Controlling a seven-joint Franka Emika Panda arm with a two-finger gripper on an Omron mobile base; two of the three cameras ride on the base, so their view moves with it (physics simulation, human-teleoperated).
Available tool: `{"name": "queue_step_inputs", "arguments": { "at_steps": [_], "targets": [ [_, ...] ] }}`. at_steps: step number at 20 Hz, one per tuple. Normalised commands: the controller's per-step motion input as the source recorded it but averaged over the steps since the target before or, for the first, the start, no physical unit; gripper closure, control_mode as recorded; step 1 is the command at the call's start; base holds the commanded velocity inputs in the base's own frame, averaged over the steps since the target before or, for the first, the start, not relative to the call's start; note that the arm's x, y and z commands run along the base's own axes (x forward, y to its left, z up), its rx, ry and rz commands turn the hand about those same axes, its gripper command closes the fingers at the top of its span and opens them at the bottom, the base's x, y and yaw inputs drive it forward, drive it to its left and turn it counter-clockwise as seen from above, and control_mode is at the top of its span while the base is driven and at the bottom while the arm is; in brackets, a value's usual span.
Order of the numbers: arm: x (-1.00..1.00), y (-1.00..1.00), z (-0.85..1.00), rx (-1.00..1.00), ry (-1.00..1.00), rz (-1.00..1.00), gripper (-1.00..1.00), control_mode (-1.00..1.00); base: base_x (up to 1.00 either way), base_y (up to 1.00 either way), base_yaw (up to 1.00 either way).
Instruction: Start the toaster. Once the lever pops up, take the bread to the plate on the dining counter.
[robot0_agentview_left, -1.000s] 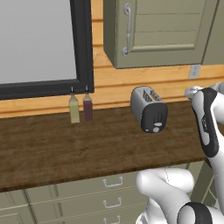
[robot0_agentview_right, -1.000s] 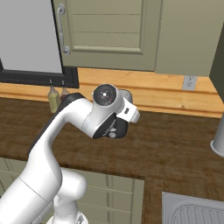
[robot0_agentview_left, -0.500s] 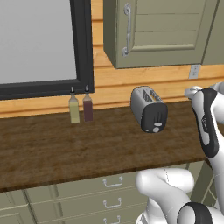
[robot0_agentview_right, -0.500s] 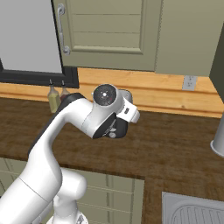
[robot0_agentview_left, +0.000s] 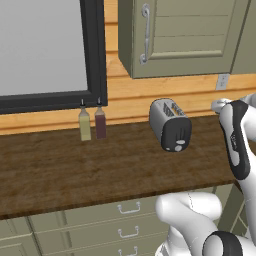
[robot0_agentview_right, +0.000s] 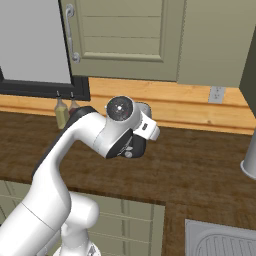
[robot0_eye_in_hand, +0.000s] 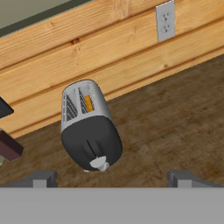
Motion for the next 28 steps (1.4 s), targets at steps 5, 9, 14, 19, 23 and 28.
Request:
{"name": "queue_step_inputs", "arguments": {
  "at_steps": [5,9,14,19,23,28],
  "targets": [
    [0.0,0.0,0.0,0.0,0.0,0.0,-1.0,-1.0,0.0,0.0,0.0],
    [0.0,0.0,0.0,0.0,0.0,0.0,-1.0,-1.0,0.0,0.0,0.0],
    [0.0,0.0,0.0,0.0,0.0,0.0,-1.0,-1.0,0.0,0.0,0.0],
    [0.0,0.0,0.0,0.0,0.0,0.0,-1.0,-1.0,0.0,0.0,0.0],
    [0.0,0.0,0.0,0.0,0.0,0.0,-1.0,-1.0,0.0,0.0,0.0],
    [0.0,0.0,0.0,0.0,0.0,0.0,-1.0,-1.0,0.0,0.0,0.0]
  ]
}}
